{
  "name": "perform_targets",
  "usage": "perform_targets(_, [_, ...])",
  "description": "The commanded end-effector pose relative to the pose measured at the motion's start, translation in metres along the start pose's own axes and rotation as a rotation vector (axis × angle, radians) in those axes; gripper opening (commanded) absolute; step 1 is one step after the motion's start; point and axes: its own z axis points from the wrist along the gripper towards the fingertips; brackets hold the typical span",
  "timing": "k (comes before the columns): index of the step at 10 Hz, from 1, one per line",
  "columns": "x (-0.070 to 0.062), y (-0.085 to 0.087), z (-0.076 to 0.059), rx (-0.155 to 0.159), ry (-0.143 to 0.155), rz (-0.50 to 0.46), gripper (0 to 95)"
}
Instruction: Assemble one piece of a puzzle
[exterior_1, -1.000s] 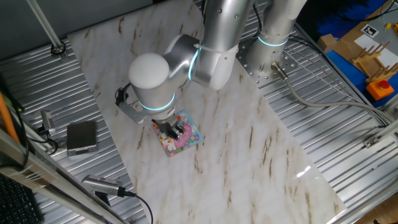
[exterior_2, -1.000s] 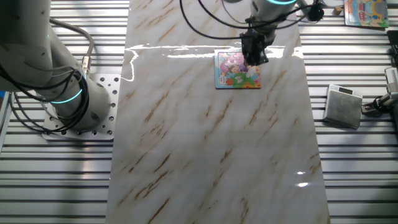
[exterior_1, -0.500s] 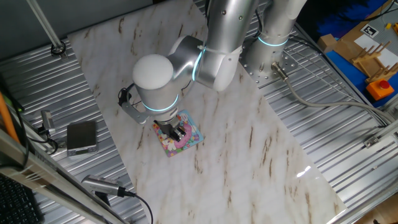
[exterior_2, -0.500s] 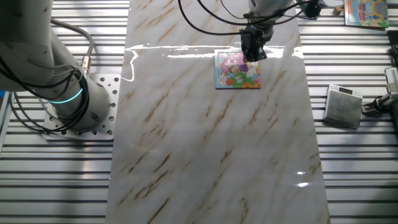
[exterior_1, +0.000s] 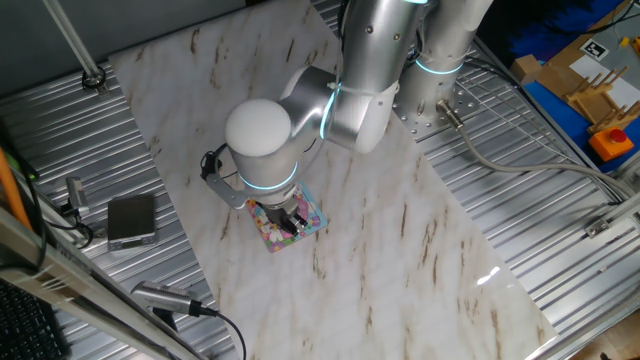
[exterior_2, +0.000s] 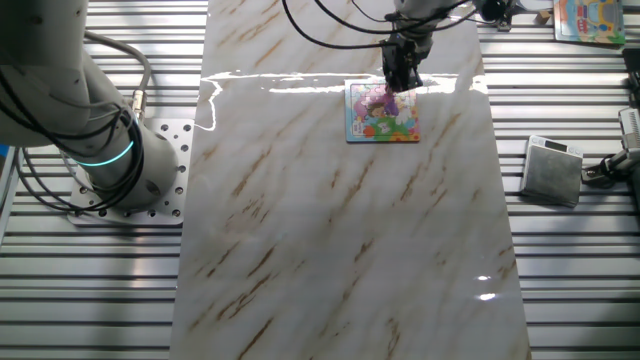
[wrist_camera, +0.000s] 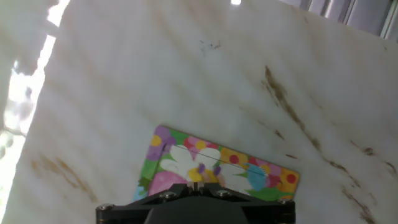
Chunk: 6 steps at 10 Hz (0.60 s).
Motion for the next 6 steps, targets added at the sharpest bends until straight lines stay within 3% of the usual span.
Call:
perform_targets(1, [0.0008,0.0009,-0.0001,0.000,-0.001,-0.011,0.0])
perform_targets(6, [0.0072,0.0056,0.0057,-0.015,-0.009,0.015,0.0])
